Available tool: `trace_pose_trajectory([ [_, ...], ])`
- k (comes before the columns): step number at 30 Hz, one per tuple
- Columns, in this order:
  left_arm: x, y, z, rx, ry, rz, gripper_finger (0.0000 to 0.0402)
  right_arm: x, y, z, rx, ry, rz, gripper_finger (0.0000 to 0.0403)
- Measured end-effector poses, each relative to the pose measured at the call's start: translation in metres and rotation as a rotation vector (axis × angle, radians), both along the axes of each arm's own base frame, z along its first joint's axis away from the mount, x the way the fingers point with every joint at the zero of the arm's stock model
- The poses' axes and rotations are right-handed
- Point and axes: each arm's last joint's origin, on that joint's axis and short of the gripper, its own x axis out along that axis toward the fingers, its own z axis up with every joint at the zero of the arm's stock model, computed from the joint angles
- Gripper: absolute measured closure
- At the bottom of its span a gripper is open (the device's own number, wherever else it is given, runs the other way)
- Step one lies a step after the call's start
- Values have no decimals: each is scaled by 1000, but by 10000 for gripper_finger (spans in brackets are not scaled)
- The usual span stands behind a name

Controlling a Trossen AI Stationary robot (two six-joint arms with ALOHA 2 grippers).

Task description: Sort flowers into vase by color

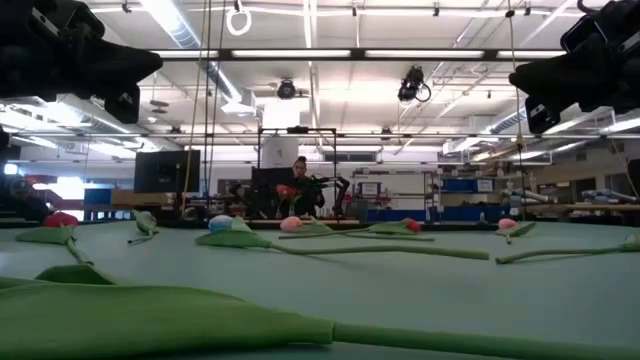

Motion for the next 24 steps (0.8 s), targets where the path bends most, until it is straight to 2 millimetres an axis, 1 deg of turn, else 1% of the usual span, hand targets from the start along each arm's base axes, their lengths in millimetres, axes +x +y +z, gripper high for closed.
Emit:
trace_pose_trajectory([
  [18,0,0,0,0,0,0,372,0,0,0,0,0,0,337],
  [24,-1,0,3,-20,-31,-1,372,0,0,0,0,0,0,337],
])
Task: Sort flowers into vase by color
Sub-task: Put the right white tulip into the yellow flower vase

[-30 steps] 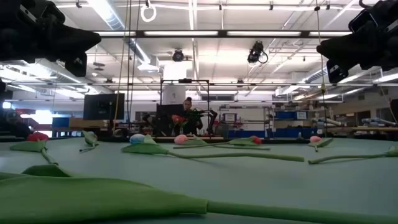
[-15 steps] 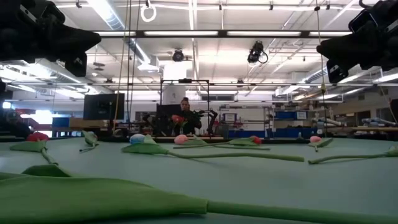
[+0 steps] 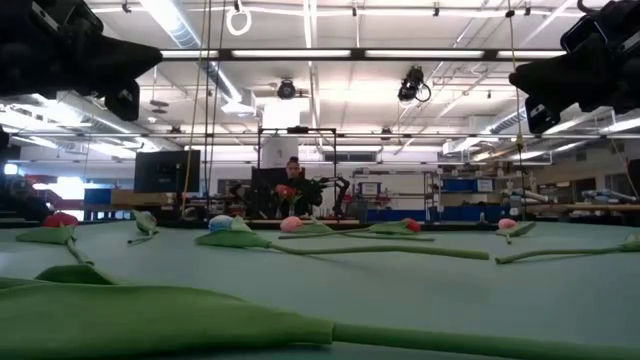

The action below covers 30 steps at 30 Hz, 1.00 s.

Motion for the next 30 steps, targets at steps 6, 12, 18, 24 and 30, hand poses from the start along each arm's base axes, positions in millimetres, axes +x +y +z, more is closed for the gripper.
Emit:
trace_pose_trajectory([
  [6,0,0,-1,-131,2,-24,372,0,0,0,0,0,0,337],
  [12,0,0,0,-292,-14,-54,372,0,0,0,-55,-4,-10,337],
  [18,0,3,0,-451,-42,34,372,-1,-4,11,-279,-109,-154,337],
  [24,-1,7,1,-581,-86,113,372,-6,-6,28,-262,-280,-250,337],
  [30,-2,8,7,-796,-203,91,372,-17,-11,48,195,-548,-346,337],
])
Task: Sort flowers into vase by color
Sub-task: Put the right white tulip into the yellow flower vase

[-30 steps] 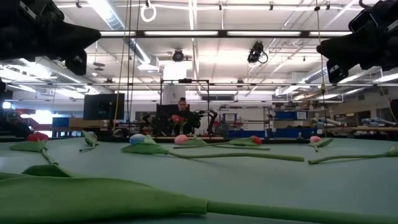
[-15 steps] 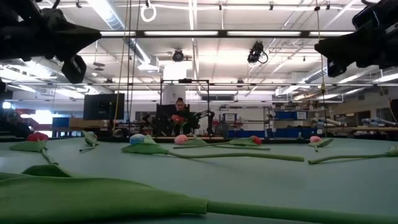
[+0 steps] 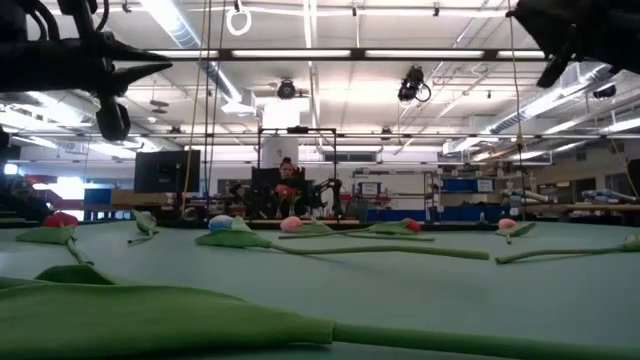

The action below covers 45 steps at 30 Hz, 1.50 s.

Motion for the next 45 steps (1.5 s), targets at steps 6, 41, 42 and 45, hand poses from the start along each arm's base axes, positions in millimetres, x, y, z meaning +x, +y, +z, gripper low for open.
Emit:
trace_pose_trajectory([
  [6,5,0,-2,-8,31,4,372,3,-8,-11,534,-128,23,337],
  [41,17,10,108,190,711,97,264,170,0,47,1182,279,122,337],
  [42,19,10,107,207,728,90,261,171,5,39,1212,344,98,337],
  [45,25,10,104,240,768,74,257,168,19,16,1348,516,14,337],
])
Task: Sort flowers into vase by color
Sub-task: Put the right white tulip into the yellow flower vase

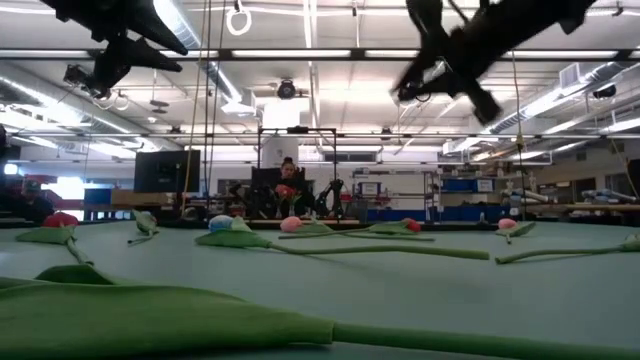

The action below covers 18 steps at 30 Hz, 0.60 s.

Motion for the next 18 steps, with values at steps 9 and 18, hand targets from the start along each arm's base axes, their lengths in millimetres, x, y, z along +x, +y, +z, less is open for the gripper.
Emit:
trace_pose_trajectory([
  [9,15,-1,-9,50,111,-47,256,-31,40,-39,394,412,-38,324],
  [18,29,-2,-19,25,188,-99,256,-55,38,-49,651,731,-76,256],
])
